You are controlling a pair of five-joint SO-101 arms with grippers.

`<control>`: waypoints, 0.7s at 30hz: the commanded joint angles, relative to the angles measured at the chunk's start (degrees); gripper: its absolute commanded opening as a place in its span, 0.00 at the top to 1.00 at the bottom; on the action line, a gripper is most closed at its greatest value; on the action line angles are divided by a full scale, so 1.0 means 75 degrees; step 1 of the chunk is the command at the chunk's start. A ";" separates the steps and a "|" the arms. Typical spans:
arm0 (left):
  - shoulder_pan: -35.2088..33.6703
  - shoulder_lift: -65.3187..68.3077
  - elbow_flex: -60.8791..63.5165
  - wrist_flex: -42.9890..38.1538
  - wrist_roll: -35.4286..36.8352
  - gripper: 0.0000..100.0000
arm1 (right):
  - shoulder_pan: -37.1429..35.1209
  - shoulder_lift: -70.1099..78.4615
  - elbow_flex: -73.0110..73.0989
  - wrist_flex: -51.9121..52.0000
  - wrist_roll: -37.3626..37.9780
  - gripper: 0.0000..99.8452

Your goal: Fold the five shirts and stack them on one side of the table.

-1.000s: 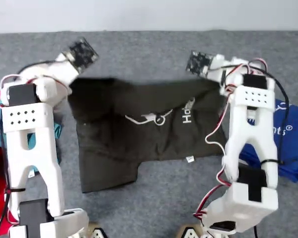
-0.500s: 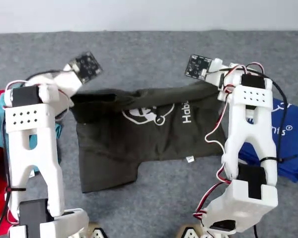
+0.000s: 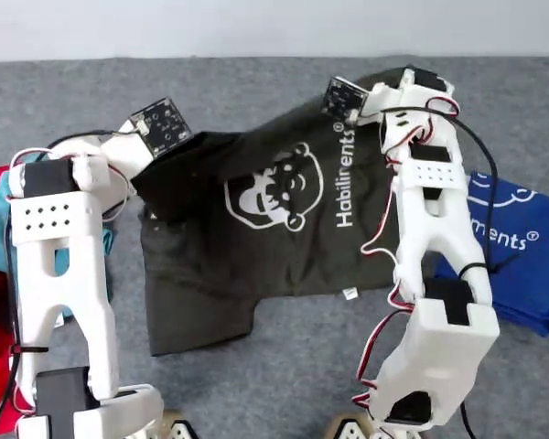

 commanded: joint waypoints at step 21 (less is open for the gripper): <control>-0.0305 -0.0375 -0.0498 0.3294 -0.1055 0.98 | 0.0029 -0.3804 0.2907 0.6464 -0.0035 0.99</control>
